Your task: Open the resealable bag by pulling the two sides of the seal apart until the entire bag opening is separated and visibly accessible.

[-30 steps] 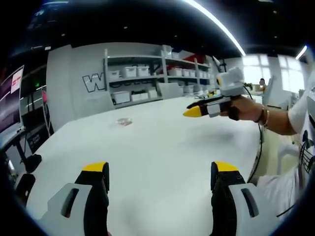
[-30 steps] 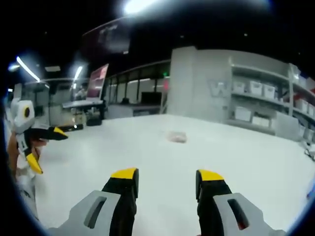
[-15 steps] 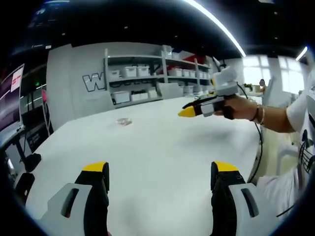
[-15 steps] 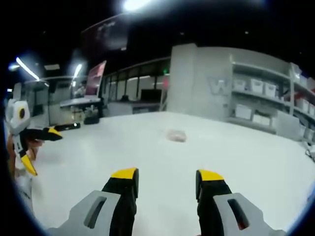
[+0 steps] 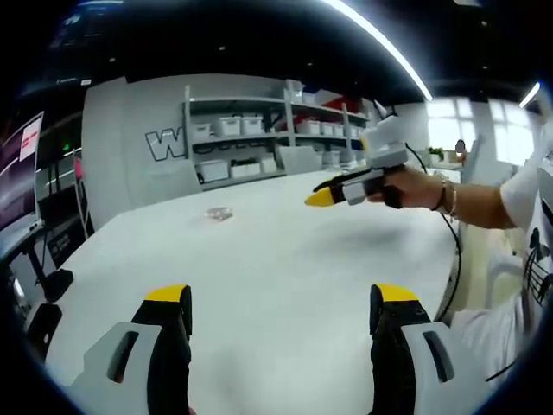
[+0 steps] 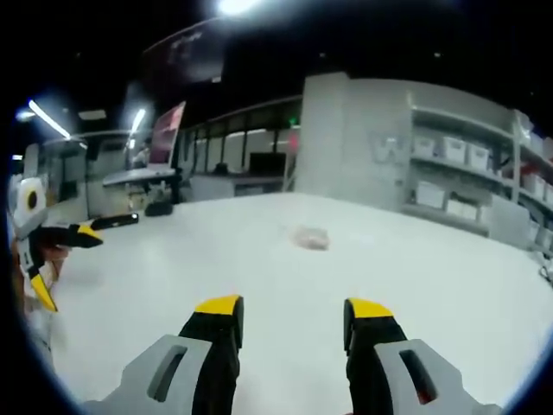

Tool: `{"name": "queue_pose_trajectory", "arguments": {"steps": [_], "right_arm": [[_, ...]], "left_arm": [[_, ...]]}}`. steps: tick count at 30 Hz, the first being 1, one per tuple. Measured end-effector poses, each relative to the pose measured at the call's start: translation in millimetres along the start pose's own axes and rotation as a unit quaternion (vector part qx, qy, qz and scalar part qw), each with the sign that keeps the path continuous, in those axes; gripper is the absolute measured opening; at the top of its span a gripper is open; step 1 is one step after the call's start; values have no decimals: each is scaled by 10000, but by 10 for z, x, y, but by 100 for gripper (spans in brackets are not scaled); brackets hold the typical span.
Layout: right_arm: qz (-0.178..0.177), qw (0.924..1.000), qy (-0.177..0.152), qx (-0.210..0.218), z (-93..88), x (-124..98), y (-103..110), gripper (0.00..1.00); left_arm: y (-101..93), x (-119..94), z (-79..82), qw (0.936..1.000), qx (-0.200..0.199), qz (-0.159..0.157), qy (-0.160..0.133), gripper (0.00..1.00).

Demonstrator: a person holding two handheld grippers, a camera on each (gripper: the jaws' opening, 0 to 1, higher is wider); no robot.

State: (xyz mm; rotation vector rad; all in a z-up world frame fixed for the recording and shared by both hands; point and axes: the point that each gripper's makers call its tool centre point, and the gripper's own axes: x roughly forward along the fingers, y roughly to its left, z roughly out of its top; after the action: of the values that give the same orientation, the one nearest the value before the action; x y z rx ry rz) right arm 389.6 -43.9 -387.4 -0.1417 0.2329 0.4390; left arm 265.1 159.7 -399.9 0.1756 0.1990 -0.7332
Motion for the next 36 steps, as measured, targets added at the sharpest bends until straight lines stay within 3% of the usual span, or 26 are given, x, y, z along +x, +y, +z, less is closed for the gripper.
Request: {"name": "queue_pose_trajectory", "arguments": {"steps": [19,36], "right_arm": [[63,9999,48,77,4,142,-59,44],[133,9999,23,72,122,204,-19,43]], "left_arm": [[36,27,-50,10000,-82,-24,47,83],[14,-4,-14,9997,-222,-61,125,83]]}}
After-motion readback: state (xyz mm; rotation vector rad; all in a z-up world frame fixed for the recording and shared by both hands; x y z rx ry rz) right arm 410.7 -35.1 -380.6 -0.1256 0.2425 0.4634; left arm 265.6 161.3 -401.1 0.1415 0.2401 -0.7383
